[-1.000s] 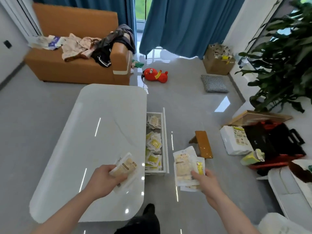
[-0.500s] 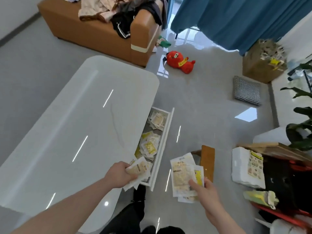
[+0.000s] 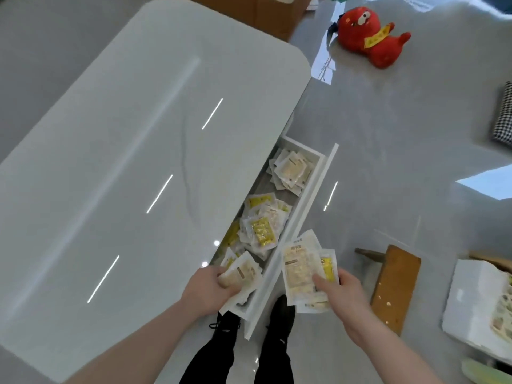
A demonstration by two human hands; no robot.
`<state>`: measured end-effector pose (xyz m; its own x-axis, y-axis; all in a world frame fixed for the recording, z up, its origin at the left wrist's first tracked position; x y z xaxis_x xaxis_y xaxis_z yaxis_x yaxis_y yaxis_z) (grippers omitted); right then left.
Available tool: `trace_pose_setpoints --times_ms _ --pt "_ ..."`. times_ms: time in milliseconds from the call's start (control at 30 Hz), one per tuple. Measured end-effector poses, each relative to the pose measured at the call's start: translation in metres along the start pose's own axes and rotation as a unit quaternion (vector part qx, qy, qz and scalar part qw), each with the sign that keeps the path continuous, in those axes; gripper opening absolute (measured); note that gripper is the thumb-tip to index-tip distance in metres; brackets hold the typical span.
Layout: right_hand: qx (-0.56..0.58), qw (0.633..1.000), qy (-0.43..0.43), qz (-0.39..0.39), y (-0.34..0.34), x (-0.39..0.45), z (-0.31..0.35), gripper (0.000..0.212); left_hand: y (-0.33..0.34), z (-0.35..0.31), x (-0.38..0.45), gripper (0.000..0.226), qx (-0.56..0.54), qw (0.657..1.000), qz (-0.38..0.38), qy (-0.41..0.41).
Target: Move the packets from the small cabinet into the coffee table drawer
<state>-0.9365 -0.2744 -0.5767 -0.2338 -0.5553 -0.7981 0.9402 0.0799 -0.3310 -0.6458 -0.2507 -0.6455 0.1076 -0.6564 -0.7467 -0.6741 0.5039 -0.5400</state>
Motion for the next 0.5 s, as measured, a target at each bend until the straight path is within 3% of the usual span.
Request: trace_pose_setpoints --times_ms 67,167,300,500 --pt "-0.011 1.000 -0.005 0.015 0.007 0.020 -0.005 0.015 0.011 0.008 0.014 0.023 -0.032 0.999 0.007 0.003" --pt "-0.036 0.999 0.003 0.030 0.013 0.041 -0.021 0.014 0.032 0.028 0.027 0.041 0.006 0.999 0.045 -0.014" --pt "-0.042 0.999 0.018 0.030 0.011 0.048 -0.037 0.017 0.050 0.052 0.019 0.024 0.033 0.994 0.041 -0.094" --pt "-0.034 0.998 0.045 0.032 -0.008 0.047 -0.048 0.017 0.047 0.033 0.011 0.012 0.004 0.998 0.021 -0.054"
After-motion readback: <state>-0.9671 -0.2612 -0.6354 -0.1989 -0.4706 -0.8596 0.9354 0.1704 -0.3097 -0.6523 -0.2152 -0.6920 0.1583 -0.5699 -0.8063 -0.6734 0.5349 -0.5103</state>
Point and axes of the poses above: each hand's wrist, its own x-axis towards the middle knuckle, its own y-axis out of the palm, z = x × y, the point moved 3 cm from there along x, towards the middle knuckle, and after that the axes turned 3 degrees about -z, right-handed, at the moved point
